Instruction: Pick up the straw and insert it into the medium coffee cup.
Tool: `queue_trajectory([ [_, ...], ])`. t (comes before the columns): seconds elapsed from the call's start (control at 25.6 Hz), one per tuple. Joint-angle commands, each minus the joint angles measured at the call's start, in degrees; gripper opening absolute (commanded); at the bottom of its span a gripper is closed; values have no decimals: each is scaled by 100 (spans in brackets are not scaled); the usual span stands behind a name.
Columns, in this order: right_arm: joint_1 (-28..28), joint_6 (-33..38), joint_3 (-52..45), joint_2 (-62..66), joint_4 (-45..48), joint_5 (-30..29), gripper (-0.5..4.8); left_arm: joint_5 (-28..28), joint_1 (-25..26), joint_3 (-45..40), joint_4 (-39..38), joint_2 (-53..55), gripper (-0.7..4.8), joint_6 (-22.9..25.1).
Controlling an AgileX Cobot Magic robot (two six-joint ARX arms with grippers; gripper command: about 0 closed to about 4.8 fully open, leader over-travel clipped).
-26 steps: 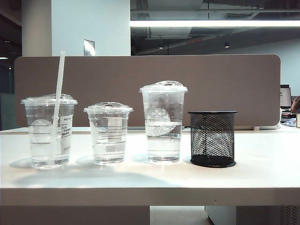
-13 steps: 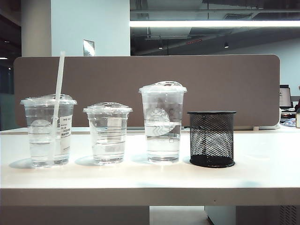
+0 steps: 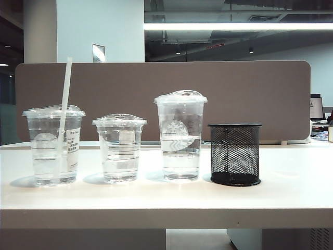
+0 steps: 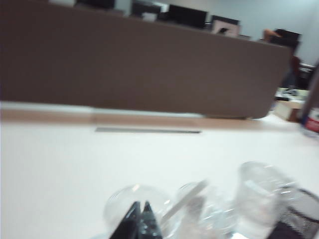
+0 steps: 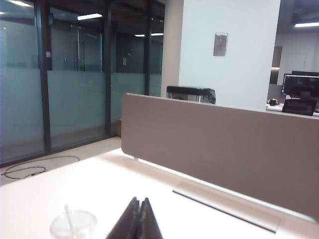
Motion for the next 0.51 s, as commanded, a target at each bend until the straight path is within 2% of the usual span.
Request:
queue_trajectory([
  [0.04, 2, 26, -476, -389, 26, 284, -9, -107, -7, -616, 732, 24, -4, -164],
  [0.12, 2, 26, -774, -584, -63, 286, -9, -105, -7, -955, 881, 24, -4, -240],
  [0.27, 17, 26, -1397, -940, -72, 216, -9, -107, -9, -1392, 887, 24, -4, -898],
  [0.51, 35, 479, -2603, -1464, -57, -76, -9, -273, -7, -1849, 863, 24, -4, -933],
])
